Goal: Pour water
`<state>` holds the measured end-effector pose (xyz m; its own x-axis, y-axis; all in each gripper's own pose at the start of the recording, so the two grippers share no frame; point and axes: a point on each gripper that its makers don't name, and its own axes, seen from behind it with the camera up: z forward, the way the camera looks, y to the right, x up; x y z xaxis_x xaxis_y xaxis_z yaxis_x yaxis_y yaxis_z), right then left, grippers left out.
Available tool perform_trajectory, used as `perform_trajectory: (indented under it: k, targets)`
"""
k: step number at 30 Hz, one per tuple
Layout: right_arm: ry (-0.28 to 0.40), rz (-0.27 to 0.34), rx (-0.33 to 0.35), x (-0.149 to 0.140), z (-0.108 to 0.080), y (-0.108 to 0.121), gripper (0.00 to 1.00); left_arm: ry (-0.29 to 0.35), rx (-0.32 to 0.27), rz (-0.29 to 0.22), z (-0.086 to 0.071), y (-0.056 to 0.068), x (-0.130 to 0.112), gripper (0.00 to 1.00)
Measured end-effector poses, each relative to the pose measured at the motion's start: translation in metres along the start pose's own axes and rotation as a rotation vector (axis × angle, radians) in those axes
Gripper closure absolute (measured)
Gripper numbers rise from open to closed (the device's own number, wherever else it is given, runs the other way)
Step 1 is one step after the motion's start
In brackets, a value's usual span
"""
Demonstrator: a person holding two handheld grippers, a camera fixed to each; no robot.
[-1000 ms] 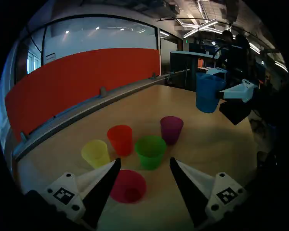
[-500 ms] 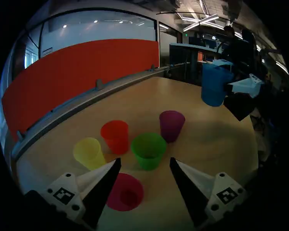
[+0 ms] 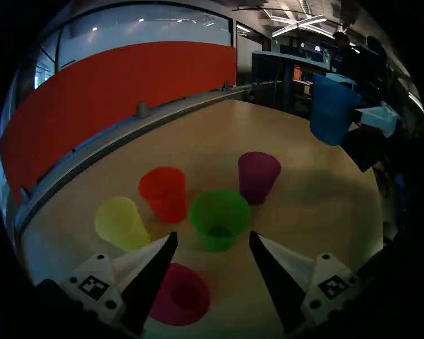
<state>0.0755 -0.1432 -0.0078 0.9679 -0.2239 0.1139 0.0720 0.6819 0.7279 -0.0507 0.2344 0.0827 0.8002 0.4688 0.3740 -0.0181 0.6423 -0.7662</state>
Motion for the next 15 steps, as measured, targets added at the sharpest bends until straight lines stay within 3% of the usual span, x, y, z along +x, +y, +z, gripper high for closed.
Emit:
perform_trajectory:
  k: [15]
  targets:
    - [-0.013,0.003,-0.01,-0.008,-0.002,0.006,0.11,-0.026,-0.008,-0.012,0.027,0.004,0.002,0.06]
